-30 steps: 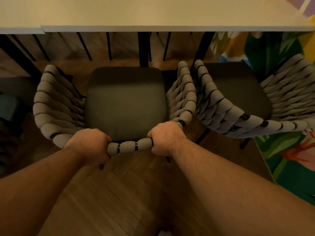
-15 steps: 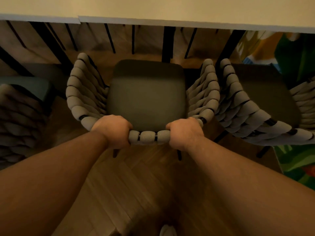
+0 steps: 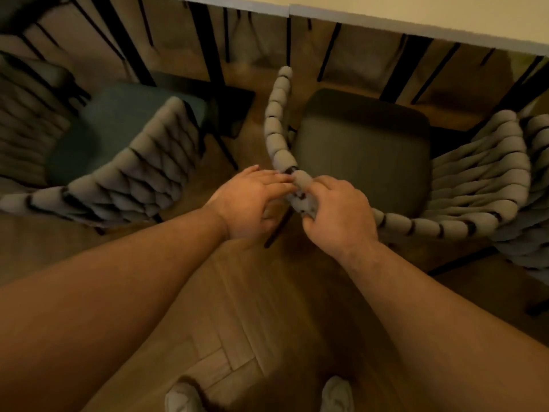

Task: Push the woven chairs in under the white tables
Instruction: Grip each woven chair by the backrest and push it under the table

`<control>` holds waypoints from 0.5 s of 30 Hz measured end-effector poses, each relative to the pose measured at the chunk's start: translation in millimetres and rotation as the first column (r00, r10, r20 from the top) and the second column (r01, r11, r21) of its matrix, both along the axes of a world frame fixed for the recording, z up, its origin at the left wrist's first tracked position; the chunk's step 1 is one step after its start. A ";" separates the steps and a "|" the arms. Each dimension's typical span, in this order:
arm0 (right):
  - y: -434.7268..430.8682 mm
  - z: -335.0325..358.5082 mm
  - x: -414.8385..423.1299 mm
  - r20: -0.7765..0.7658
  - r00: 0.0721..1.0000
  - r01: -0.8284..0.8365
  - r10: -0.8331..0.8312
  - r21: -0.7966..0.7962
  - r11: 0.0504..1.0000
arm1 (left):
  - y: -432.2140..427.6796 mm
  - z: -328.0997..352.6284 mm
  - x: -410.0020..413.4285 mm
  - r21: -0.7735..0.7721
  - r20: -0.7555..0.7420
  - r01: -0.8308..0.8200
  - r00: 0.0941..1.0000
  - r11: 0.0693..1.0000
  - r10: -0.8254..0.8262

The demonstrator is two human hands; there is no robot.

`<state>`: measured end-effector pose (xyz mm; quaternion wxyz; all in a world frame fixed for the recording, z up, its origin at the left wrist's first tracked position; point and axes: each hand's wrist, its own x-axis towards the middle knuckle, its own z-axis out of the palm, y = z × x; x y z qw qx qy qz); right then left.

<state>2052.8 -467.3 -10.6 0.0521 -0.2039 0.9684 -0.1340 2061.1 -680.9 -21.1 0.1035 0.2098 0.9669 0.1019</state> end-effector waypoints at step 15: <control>-333.7 23.7 65.6 -0.034 0.950 -0.312 0.310 -0.096 0.945 | -411.1 50.6 122.2 -0.202 0.074 -0.396 0.906 0.896 0.417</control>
